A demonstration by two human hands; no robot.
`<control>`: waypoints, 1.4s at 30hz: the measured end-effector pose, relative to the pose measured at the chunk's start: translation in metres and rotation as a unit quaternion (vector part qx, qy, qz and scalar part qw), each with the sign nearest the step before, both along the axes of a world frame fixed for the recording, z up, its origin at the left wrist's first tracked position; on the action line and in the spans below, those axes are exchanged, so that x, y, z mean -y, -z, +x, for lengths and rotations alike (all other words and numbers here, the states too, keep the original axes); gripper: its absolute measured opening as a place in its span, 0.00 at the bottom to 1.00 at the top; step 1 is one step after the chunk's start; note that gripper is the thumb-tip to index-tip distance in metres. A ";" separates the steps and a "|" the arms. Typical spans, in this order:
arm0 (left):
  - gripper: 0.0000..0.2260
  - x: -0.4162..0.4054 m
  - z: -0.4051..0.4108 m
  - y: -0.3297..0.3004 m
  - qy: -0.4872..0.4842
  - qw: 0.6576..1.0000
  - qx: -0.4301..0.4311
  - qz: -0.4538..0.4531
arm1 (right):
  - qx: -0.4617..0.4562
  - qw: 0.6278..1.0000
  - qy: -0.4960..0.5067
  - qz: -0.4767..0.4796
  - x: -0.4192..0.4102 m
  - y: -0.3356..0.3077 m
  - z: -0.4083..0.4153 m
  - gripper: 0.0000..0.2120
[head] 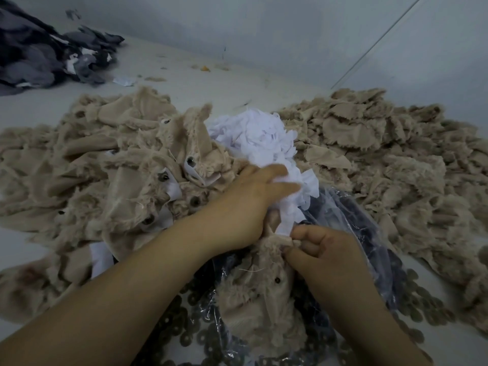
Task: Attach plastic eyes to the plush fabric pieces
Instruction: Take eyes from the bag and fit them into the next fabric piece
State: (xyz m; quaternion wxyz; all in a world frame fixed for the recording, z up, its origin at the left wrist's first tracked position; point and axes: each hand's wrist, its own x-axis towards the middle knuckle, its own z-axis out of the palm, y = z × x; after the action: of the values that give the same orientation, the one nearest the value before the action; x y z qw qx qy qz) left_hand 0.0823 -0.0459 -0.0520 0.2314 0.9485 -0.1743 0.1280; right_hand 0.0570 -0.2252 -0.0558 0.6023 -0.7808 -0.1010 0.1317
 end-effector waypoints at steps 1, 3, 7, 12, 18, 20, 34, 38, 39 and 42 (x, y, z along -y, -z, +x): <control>0.27 0.002 0.004 0.001 0.015 0.998 -0.027 0.048 | 0.002 1.000 0.003 -0.002 0.000 0.000 0.000 0.14; 0.23 0.004 0.013 0.003 0.014 0.996 -0.042 0.081 | 0.009 1.000 0.008 -0.016 0.001 0.001 0.001 0.11; 0.23 -0.001 0.028 0.003 -0.039 0.997 -0.071 0.008 | 0.016 0.999 -0.002 -0.031 0.000 0.000 0.000 0.09; 0.27 -0.001 0.027 0.005 -0.038 0.994 -0.094 0.027 | 0.023 0.999 -0.020 -0.018 0.001 -0.004 -0.002 0.11; 0.25 -0.004 -0.006 -0.011 -0.057 0.994 0.097 -0.018 | 0.049 0.998 -0.037 -0.013 0.000 -0.009 -0.005 0.12; 0.22 -0.005 -0.014 -0.014 0.001 0.995 0.093 0.037 | 0.054 0.997 -0.051 -0.015 -0.001 -0.011 -0.007 0.12; 0.08 -0.011 -0.036 -0.032 0.056 0.976 -0.142 -0.153 | 0.057 0.998 -0.033 -0.013 -0.002 -0.009 -0.007 0.14; 0.06 0.002 -0.041 -0.028 0.058 0.975 -0.104 -0.189 | 0.057 0.998 -0.025 -0.020 -0.001 -0.007 -0.006 0.09; 0.05 0.004 -0.041 -0.026 0.039 0.975 -0.085 -0.203 | 0.053 0.998 -0.021 -0.022 -0.001 -0.007 -0.006 0.10; 0.07 0.007 -0.042 -0.024 -0.015 0.965 -0.036 -0.259 | 0.026 0.999 -0.018 -0.011 -0.001 -0.009 -0.007 0.16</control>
State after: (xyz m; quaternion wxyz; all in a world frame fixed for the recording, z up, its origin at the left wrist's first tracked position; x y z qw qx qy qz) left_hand 0.0402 -0.0529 -0.0275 0.4731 0.8629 -0.1129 0.1376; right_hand 0.0503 -0.2238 -0.0468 0.5887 -0.7884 -0.1290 0.1236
